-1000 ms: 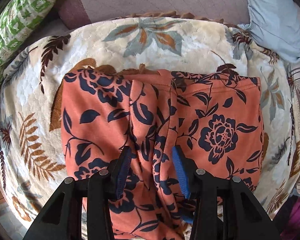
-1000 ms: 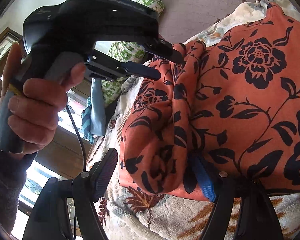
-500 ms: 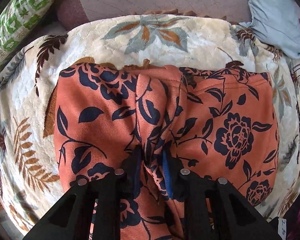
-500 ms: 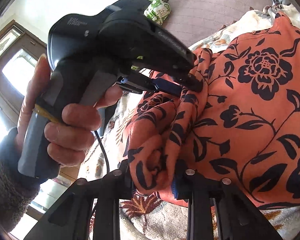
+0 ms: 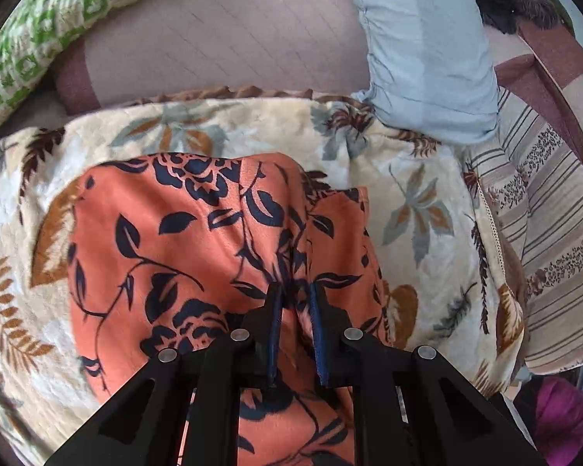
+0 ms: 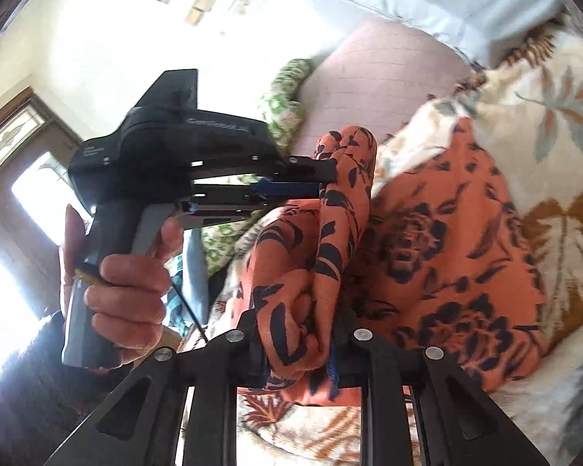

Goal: Fold small clothes

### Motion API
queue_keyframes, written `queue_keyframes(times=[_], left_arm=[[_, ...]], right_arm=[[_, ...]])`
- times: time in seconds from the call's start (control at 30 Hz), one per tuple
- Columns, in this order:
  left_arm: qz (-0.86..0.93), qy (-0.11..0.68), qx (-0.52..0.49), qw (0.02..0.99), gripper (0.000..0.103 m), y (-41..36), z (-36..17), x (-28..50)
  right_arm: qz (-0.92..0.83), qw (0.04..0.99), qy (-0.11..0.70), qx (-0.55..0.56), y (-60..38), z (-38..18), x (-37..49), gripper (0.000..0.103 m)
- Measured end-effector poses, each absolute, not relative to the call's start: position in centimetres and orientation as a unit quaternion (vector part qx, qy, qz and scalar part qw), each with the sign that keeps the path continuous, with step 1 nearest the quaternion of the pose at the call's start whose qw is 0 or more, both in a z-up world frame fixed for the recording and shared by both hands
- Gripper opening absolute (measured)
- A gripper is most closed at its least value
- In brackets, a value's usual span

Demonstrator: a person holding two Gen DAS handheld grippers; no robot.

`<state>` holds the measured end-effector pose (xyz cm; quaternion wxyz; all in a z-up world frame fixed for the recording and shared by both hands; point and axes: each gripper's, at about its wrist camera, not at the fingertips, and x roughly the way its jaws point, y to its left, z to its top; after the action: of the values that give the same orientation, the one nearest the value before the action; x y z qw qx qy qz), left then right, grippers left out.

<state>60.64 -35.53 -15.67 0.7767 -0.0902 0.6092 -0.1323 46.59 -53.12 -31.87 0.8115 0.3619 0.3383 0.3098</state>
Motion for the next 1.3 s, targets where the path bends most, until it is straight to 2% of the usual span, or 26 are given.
queue_keyframes(times=[0.17, 0.27, 0.57, 0.67, 0.8, 1.0, 1.2, 1.3], left_arm=[[-0.094, 0.661, -0.065, 0.741, 0.014, -38.5, -23.4, 61.6], [-0.082, 0.656, -0.064, 0.748, 0.014, -38.7, -24.5, 61.6], [-0.06, 0.627, -0.021, 0.776, 0.014, -39.7, -21.2, 59.9], [-0.05, 0.619, -0.016, 0.784, 0.014, -39.3, -19.6, 58.9], [-0.033, 0.593, 0.007, 0.805, 0.022, -38.9, -17.2, 57.7], [-0.007, 0.565, 0.029, 0.824, 0.033, -38.3, -14.8, 56.2], [0.008, 0.558, 0.041, 0.829, 0.036, -37.9, -13.9, 55.8], [0.005, 0.566, 0.04, 0.823, 0.037, -37.8, -13.9, 56.3]], right_arm=[[0.273, 0.771, 0.417, 0.397, -55.1, -36.6, 47.9, 0.024], [0.269, 0.767, 0.432, 0.391, -54.9, -37.4, 48.1, 0.026], [0.264, 0.765, 0.435, 0.395, -54.5, -38.1, 50.1, 0.038], [0.257, 0.778, 0.425, 0.385, -54.6, -37.0, 49.4, 0.047], [0.246, 0.802, 0.408, 0.36, -54.6, -35.5, 48.6, 0.061], [0.224, 0.824, 0.393, 0.34, -54.8, -34.3, 48.4, 0.067], [0.217, 0.839, 0.372, 0.333, -55.2, -33.5, 48.2, 0.078], [0.231, 0.841, 0.367, 0.324, -54.9, -33.2, 48.1, 0.079]])
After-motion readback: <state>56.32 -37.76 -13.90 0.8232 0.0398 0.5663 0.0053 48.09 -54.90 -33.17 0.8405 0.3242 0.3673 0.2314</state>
